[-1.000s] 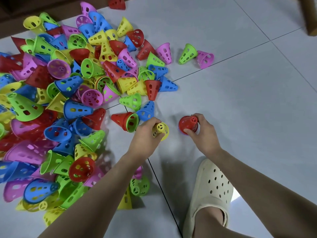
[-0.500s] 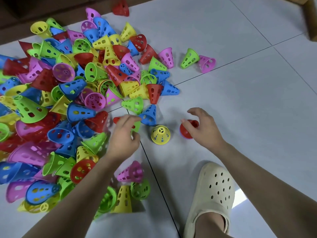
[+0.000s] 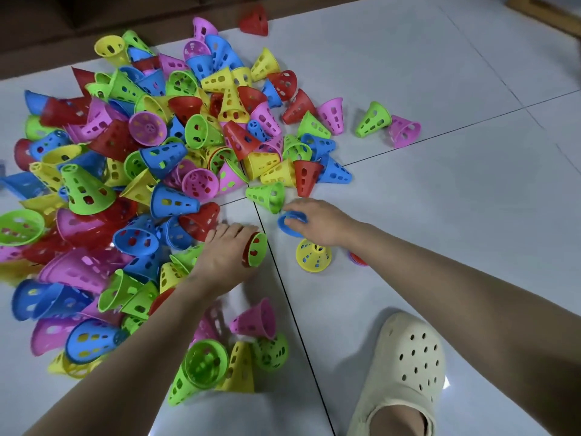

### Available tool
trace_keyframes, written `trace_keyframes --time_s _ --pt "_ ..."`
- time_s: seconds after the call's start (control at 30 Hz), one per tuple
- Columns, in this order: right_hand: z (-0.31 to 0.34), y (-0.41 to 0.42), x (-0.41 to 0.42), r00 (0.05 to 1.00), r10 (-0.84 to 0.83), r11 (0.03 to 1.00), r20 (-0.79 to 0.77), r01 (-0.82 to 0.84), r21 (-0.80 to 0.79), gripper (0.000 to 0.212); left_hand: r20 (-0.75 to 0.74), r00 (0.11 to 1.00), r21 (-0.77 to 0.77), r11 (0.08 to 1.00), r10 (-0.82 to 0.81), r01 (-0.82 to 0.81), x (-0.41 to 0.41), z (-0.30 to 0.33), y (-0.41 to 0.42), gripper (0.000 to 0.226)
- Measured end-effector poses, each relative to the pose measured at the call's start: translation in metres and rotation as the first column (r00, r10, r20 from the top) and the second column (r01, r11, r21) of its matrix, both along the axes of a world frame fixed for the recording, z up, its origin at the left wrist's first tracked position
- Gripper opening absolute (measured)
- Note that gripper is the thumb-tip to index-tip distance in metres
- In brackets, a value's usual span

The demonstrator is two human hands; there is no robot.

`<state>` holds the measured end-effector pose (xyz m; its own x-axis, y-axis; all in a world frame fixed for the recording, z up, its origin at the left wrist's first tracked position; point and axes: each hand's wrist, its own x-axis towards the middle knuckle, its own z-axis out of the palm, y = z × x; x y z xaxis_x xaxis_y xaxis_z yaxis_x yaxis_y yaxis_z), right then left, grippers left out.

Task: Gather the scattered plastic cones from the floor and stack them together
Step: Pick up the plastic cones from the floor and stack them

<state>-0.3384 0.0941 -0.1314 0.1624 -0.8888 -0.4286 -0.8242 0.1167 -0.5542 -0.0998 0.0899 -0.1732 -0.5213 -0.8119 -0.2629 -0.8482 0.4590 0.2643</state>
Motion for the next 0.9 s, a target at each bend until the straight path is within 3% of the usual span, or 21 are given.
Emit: trace_keyframes --time_s 0.17,0.3,0.37,0.5,0.63,0.73,0.8,0.9 --pt "-0.011 -0.002 0.0 0.998 -0.042 0.998 -0.045 0.045 0.053 0.034 -0.034 0.995 0.024 0.995 0.095 -0.095 0.005 0.007 0.011 0.08" --pt "-0.016 -0.005 -0.006 0.974 -0.187 0.979 -0.127 0.196 0.056 0.026 0.091 0.99 -0.004 0.994 0.107 -0.107 -0.002 0.016 0.02 0.085" --pt "-0.015 -0.004 -0.01 0.958 -0.25 0.963 -0.137 0.261 0.064 0.034 0.122 0.981 0.005 0.988 0.15 -0.152 -0.006 0.02 0.023 0.088" --pt "-0.011 -0.004 -0.014 0.911 -0.397 0.895 -0.109 0.411 0.174 0.071 0.181 0.965 0.014 0.981 0.188 -0.194 -0.014 0.029 0.021 0.086" --pt "-0.013 -0.003 -0.019 0.895 -0.377 0.867 -0.236 0.431 0.249 0.071 0.106 0.979 0.037 0.983 0.176 -0.181 -0.02 0.039 0.013 0.061" --pt "-0.007 -0.002 -0.025 0.863 -0.496 0.843 -0.095 0.505 0.183 0.063 -0.023 0.978 0.044 0.978 0.207 -0.206 -0.025 0.051 0.009 0.048" --pt "0.001 0.0 -0.029 0.82 -0.569 0.82 0.061 0.56 0.119 0.047 -0.102 0.967 0.056 0.972 0.232 -0.227 -0.029 0.058 0.006 0.046" --pt "0.018 0.008 -0.04 0.69 -0.652 0.736 0.313 0.675 0.045 0.027 -0.307 0.892 0.239 0.934 0.331 -0.264 -0.038 0.068 0.007 0.045"
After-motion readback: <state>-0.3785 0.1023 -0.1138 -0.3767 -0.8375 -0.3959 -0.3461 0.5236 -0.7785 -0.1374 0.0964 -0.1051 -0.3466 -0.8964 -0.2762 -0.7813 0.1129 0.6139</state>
